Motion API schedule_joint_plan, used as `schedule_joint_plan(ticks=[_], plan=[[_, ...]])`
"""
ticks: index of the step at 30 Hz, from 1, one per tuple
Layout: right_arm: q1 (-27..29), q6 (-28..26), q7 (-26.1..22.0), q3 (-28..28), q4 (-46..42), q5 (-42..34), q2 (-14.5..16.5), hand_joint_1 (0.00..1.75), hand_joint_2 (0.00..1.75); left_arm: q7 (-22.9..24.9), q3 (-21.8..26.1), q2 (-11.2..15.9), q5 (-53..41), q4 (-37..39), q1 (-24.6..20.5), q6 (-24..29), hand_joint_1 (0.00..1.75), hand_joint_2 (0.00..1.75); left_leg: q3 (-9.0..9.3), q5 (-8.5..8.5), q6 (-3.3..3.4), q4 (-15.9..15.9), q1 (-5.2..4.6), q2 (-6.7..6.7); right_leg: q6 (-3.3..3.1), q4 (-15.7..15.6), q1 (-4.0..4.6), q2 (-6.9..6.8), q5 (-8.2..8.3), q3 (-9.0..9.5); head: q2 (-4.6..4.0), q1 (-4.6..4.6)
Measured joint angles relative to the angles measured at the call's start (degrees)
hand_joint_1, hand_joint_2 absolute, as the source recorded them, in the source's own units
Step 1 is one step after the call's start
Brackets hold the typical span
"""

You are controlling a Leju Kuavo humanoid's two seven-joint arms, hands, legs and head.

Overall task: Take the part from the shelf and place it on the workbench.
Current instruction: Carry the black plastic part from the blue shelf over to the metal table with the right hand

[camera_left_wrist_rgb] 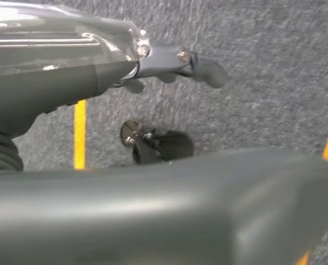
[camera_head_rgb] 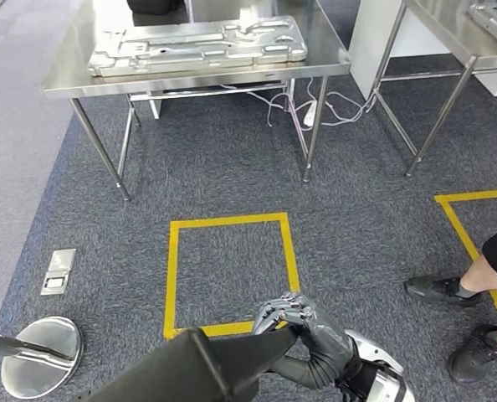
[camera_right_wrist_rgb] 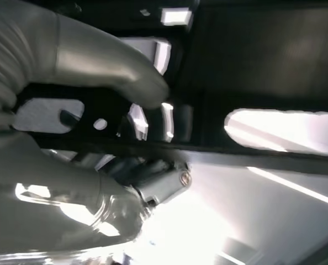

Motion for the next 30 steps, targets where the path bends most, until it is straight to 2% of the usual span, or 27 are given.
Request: schedule_joint_plan(ticks=[3, 5, 6, 8, 9, 10, 11, 12, 13, 14, 15, 18, 20, 21, 23, 24, 25, 26, 28, 29, 30], plan=[[0.01, 0.00, -0.03, 0.00, -0.07, 0.15, 0.00, 1.75, 1.75, -0.02, 0.01, 0.07, -0.01, 0.00, -0.06, 0.02, 0.00, 1.75, 0.84, -1.06, 0.66, -1.98, -0.05, 0.03, 0.99, -0.42, -0.04, -0.09, -0.25, 0.07, 0.00, -0.01], [-0.09, 0.00, -0.06, -0.01, -0.20, 0.18, -0.01, 1.75, 1.75, -0.05, 0.01, 0.09, -0.03, 0.00, -0.07, 0.04, 0.00, 1.75, 1.98, -1.18, 0.89, -3.24, 0.35, 0.08, 1.47, 1.76, 0.01, -0.17, -1.41, -0.68, 0.00, 0.02], [-0.11, 0.00, -0.08, -0.01, -0.25, 0.19, -0.02, 1.75, 1.75, -0.05, 0.01, 0.09, -0.04, 0.00, -0.07, 0.05, 0.00, 1.75, 2.53, -1.30, 1.01, -3.56, 0.48, 0.11, 1.62, 4.56, -0.05, -0.17, -2.54, -2.12, 0.00, 0.02], [-0.04, 0.01, -0.10, -0.01, -0.28, 0.23, -0.02, 1.75, 1.75, -0.05, 0.01, 0.08, -0.08, 0.00, -0.09, 0.04, 0.00, 1.75, 3.38, -1.90, 1.15, -3.67, 0.52, 0.12, 1.92, 11.64, -0.10, -0.17, -4.68, -6.55, 0.00, 0.03], [0.03, 0.01, -0.10, -0.01, -0.28, 0.27, -0.02, 1.75, 1.75, -0.05, 0.01, 0.07, -0.09, 0.00, -0.07, 0.04, 0.00, 1.75, 3.86, -2.31, 1.10, -3.66, 0.54, 0.12, 2.07, 13.84, -0.11, -0.18, -4.62, -8.35, 0.00, 0.03], [0.08, 0.01, -0.10, -0.01, -0.28, 0.29, -0.02, 1.75, 1.75, -0.05, 0.01, 0.07, -0.10, 0.00, -0.05, 0.05, 0.00, 1.75, 4.45, -2.78, 0.95, -3.66, 0.57, 0.11, 2.23, 14.08, -0.12, -0.19, -3.36, -9.21, 0.00, 0.03], [0.09, 0.02, -0.10, -0.01, -0.28, 0.29, -0.02, 1.75, 1.75, -0.05, 0.01, 0.07, -0.10, 0.00, -0.04, 0.05, 0.00, 1.75, 5.16, -3.29, 0.76, -3.65, 0.64, 0.09, 2.36, 12.15, -0.13, -0.21, -1.05, -8.99, 0.00, 0.03], [0.09, 0.02, -0.10, -0.01, -0.28, 0.30, -0.02, 1.75, 1.75, -0.04, 0.01, 0.07, -0.09, 0.00, -0.03, 0.06, 0.00, 1.75, 5.91, -3.84, 0.53, -3.64, 0.71, 0.08, 2.44, 8.69, -0.13, -0.26, 1.74, -8.01, 0.00, 0.03], [0.08, 0.02, -0.10, -0.01, -0.25, 0.31, -0.02, 1.75, 1.75, -0.04, 0.02, 0.07, -0.09, 0.00, -0.06, 0.07, 0.00, 1.75, 6.53, -4.38, 0.23, -3.61, 0.69, 0.06, 2.44, 5.57, -0.04, -0.31, 3.77, -6.88, 0.00, 0.03], [0.06, 0.02, -0.11, -0.01, -0.25, 0.31, -0.01, 1.75, 1.75, -0.02, 0.02, 0.07, -0.09, 0.00, -0.11, 0.07, 0.00, 1.75, 6.90, -4.84, -0.09, -3.53, 0.64, 0.04, 2.21, 2.89, 0.04, -0.34, 4.72, -5.82, 0.00, 0.03], [0.08, 0.02, -0.11, -0.01, -0.25, 0.31, -0.01, 1.75, 1.75, 0.00, 0.03, 0.07, -0.09, 0.00, -0.16, 0.07, 0.00, 1.75, 7.06, -5.15, -0.37, -3.52, 0.57, 0.03, 1.83, 1.45, 0.14, -0.32, 4.82, -5.24, 0.00, 0.00], [0.23, 0.00, -0.12, -0.01, -0.32, 0.32, 0.03, 1.75, 1.75, 0.05, 0.03, 0.07, -0.09, 0.00, -0.31, 0.07, 0.00, 1.75, 7.24, -5.68, -1.01, -3.71, 0.56, 0.08, 0.52, 0.65, 0.21, -0.15, 3.75, -4.77, 0.00, -0.01], [0.26, 0.00, -0.12, -0.01, -0.39, 0.32, 0.07, 1.75, 1.75, 0.09, 0.03, 0.05, -0.09, 0.00, -0.43, 0.07, 0.00, 1.75, 6.47, -6.95, -1.58, -1.53, 0.65, 0.10, -0.18, 0.47, -0.03, -0.27, 3.31, -4.23, 0.00, 0.00], [0.28, 0.00, -0.12, -0.01, -0.43, 0.32, 0.10, 1.75, 1.75, 0.13, 0.03, 0.04, -0.09, 0.00, -0.44, 0.09, 0.00, 1.75, 5.00, -8.20, -1.87, 1.35, 0.74, 0.10, -0.48, 0.43, -0.11, -0.35, 3.05, -3.92, 0.00, 0.00], [0.37, 0.00, -0.12, -0.01, -0.45, 0.32, 0.13, 1.75, 1.75, 0.27, 0.03, 0.03, -0.09, 0.00, -0.32, 0.16, 0.00, 1.75, 0.32, -10.71, -2.23, 9.19, 0.87, 0.10, -0.80, 0.43, -0.07, -0.41, 2.45, -3.36, 0.00, -0.01], [0.45, 0.00, -0.12, -0.01, -0.45, 0.32, 0.14, 1.75, 1.75, 0.34, 0.03, 0.03, -0.09, 0.00, -0.22, 0.20, 0.00, 1.75, -1.76, -11.02, -2.26, 12.04, 0.88, 0.10, -0.83, 0.43, -0.04, -0.35, 2.15, -3.03, 0.00, -0.01], [0.54, 0.00, -0.12, -0.01, -0.45, 0.32, 0.14, 1.75, 1.75, 0.39, 0.03, 0.03, -0.09, 0.00, -0.13, 0.21, 0.00, 1.75, -2.99, -10.12, -2.17, 12.94, 0.87, 0.09, -0.80, 0.43, 0.00, -0.28, 1.80, -2.58, 0.00, -0.01], [0.62, 0.00, -0.12, -0.01, -0.45, 0.32, 0.14, 1.75, 1.75, 0.41, 0.03, 0.03, -0.09, 0.00, -0.07, 0.22, 0.00, 1.75, -3.11, -8.00, -1.95, 11.51, 0.83, 0.09, -0.76, 0.43, 0.04, -0.21, 1.41, -1.98, 0.00, -0.01], [0.69, 0.00, -0.12, -0.01, -0.45, 0.33, 0.15, 1.75, 1.75, 0.45, 0.03, 0.06, -0.09, 0.00, -0.05, 0.23, 0.00, 1.75, -1.39, -2.67, -1.09, 5.01, 0.57, 0.05, -0.57, 0.37, 0.08, -0.14, 0.56, -0.70, 0.00, -0.01], [0.68, 0.00, -0.11, -0.01, -0.44, 0.34, 0.16, 1.75, 1.75, 0.48, 0.04, 0.08, -0.09, 0.00, -0.04, 0.25, 0.00, 1.75, -0.50, -0.86, -0.61, 2.20, 0.32, 0.03, -0.40, 0.33, 0.11, -0.08, 0.24, -0.29, 0.00, -0.02], [0.69, -0.01, -0.11, -0.01, -0.44, 0.36, 0.20, 1.75, 1.75, 0.51, 0.04, 0.10, -0.09, 0.00, -0.04, 0.27, 0.00, 1.75, 0.03, -0.11, -0.17, 0.50, 0.04, 0.01, -0.15, 0.27, 0.06, -0.05, 0.05, -0.15, 0.00, -0.03]])
